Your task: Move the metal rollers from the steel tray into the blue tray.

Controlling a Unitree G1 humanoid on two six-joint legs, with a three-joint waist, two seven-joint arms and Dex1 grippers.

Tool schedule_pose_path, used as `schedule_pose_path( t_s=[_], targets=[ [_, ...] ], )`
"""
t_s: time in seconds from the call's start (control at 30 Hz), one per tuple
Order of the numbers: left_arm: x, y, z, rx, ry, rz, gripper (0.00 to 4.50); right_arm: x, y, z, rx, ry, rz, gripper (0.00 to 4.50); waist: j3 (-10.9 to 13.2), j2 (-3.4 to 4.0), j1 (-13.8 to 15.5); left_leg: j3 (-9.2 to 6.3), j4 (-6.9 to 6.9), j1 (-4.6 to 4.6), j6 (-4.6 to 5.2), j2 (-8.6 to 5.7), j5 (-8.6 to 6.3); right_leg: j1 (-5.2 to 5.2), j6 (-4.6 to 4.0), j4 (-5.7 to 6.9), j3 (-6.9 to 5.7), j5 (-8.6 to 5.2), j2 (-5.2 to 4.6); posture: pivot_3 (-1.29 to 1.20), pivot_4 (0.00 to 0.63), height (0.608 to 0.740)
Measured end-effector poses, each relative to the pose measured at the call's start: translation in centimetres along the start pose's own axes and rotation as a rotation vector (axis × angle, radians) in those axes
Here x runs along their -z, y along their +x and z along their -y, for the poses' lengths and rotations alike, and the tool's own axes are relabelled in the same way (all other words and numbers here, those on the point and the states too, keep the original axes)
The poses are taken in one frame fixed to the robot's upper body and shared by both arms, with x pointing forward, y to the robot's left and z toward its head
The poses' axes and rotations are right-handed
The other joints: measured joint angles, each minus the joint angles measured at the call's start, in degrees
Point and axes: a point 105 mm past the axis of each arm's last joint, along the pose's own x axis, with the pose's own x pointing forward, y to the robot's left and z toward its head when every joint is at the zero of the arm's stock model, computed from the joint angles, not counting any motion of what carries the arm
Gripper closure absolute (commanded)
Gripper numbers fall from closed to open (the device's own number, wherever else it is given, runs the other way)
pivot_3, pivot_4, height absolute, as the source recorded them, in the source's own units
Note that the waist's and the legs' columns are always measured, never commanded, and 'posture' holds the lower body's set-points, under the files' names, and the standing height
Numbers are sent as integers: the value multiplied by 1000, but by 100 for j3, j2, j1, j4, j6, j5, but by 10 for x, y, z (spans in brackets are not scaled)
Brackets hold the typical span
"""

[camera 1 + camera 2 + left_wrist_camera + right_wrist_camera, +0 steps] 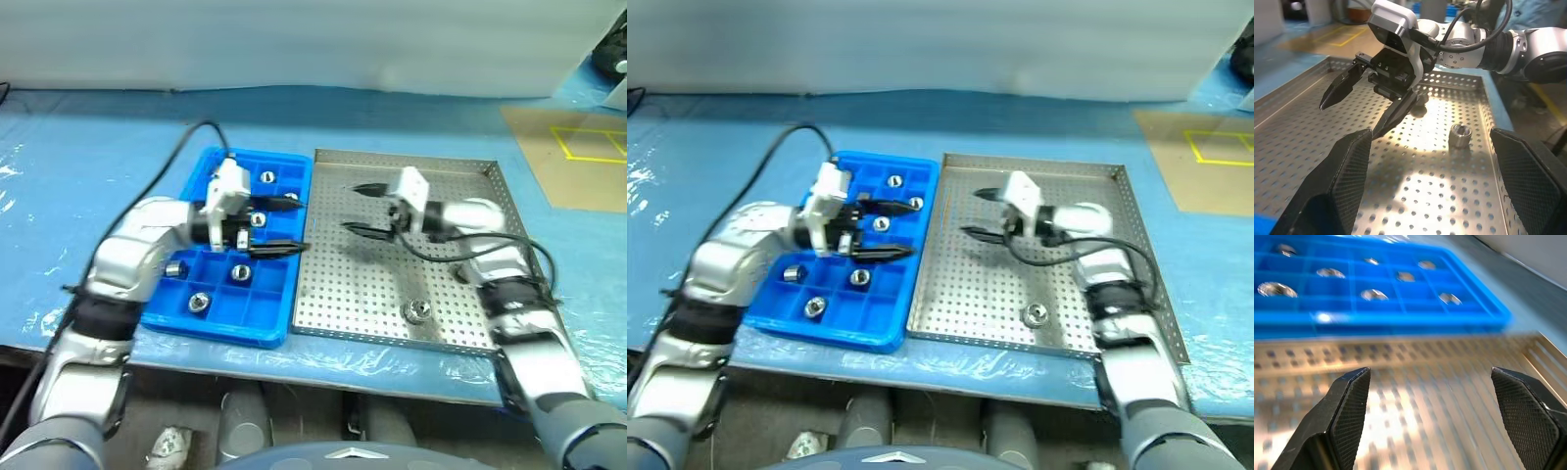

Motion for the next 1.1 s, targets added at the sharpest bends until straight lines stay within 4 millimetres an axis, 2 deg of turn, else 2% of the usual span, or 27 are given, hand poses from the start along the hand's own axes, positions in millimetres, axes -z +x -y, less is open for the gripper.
schedule_pose_path(
  t_s=[0.07,0.17,0.27,0.37,0.73,1.1],
  targets=[
    [2,12,1,54,-1,10,406,5,-18,-8,15,21,-32,438,-1,1,-128,3,-8,6,1,0,0,1,1,-1,4,1,7,-261,150,740],
    [1,25,0,121,-2,29,406,9,-46,-31,0,62,-98,438,-2,4,-248,9,-8,14,3,1,-1,4,1,-7,13,0,12,-311,150,740],
    [5,29,-3,150,-10,31,406,5,-63,-49,-32,86,-134,438,-3,5,-388,20,-4,30,19,-1,-11,23,6,-15,27,3,15,-351,150,740],
    [9,34,-2,180,-18,37,406,2,-73,-59,-37,101,-154,438,-3,5,-475,26,10,52,37,-3,-21,40,16,-17,35,8,11,-368,150,740],
    [14,35,4,206,-25,28,406,22,-78,-78,-33,209,-199,438,-4,7,-577,27,7,39,66,-25,-38,43,20,-52,38,11,-3,-335,150,740],
    [22,27,11,178,-55,4,406,34,-55,-109,-148,246,-191,438,-6,10,-579,27,3,31,74,-25,-43,47,19,-72,31,11,-7,-284,150,740]
  ],
)
